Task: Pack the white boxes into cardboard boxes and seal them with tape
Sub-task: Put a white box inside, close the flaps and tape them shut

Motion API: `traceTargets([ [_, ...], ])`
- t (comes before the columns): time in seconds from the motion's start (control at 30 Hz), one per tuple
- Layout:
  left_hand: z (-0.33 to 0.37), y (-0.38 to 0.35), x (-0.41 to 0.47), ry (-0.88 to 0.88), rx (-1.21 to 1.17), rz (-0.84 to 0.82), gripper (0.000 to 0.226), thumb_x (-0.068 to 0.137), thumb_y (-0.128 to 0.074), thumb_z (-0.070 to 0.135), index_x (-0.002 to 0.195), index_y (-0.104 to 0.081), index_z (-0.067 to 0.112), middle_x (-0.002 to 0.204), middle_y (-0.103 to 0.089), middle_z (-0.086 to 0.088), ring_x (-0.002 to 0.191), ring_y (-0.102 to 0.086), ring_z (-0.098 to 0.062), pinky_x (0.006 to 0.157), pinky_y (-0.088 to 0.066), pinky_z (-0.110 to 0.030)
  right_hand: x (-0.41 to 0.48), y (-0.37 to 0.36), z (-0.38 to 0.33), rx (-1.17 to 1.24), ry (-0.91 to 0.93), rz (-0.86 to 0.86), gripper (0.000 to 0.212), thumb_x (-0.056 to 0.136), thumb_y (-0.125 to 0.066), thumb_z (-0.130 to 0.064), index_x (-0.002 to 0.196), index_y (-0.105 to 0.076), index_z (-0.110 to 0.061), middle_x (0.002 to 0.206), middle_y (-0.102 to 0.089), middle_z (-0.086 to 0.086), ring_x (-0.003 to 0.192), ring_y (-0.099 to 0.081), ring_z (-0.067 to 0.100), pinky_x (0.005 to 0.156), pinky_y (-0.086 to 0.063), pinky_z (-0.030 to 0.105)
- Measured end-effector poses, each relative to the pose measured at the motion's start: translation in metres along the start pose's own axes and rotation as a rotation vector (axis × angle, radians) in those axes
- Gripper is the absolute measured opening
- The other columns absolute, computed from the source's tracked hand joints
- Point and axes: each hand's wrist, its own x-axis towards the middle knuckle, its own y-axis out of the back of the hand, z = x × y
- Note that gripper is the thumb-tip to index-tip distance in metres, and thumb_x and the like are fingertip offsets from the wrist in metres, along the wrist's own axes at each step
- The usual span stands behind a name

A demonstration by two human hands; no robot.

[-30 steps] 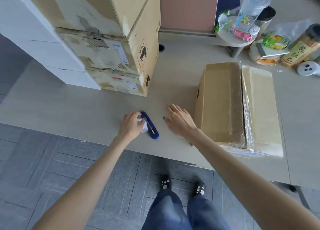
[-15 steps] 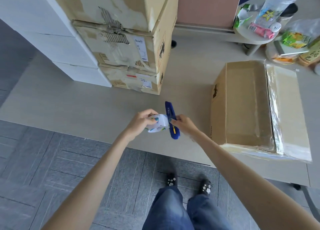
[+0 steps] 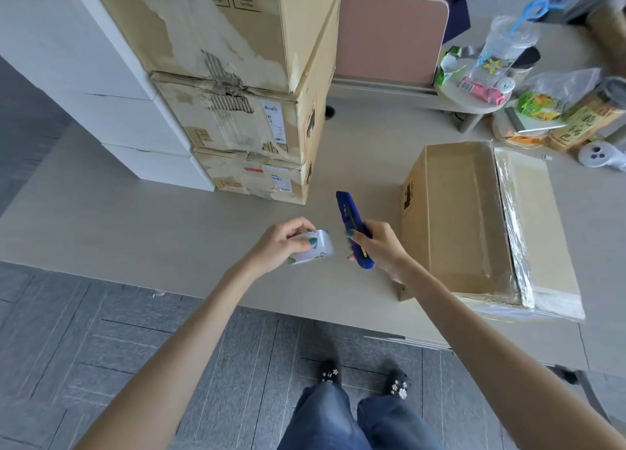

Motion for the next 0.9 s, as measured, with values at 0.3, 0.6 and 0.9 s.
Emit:
traceTargets([
  [0.3,0.031,-0.031,0.026,-0.05,0.516,0.228,0.023,0.085,-0.068,0.043,0.091,-0.061,0.022,0.075,-0.06,0.0,0.07,-0.055,-0.019,0.063,-0.036,-0.03,-0.017,0.055,-0.025,-0.089,0.157,0.122,0.013,0.096,-0.055,-0.003,0.085,-0.057,0.004,0.075,-0.058,0.015,0.056,-0.063,0.02,0.063,-0.061,0.042],
  [0.6,0.098,-0.09,0.053,-0.263,0.569,0.218,0.035,0.09,-0.063,0.049,0.073,-0.049,0.022,0.061,-0.051,0.003,0.056,-0.045,-0.016,0.055,-0.03,-0.03,-0.018,0.165,-0.015,-0.139,0.229,0.287,0.012,0.095,-0.056,-0.004,0.094,-0.059,0.007,0.074,-0.06,0.012,0.058,-0.062,0.023,0.057,-0.058,0.036],
  [0.9,0.177,-0.183,0.104,-0.151,0.349,0.124,0.017,0.078,-0.055,0.042,0.082,-0.052,0.026,0.082,-0.067,-0.002,0.078,-0.064,-0.029,0.066,-0.042,-0.032,0.009,0.298,-0.006,-0.163,0.264,0.306,0.01,0.094,-0.048,0.004,0.098,-0.057,0.001,0.082,-0.061,0.015,0.062,-0.063,0.019,0.056,-0.056,0.028],
])
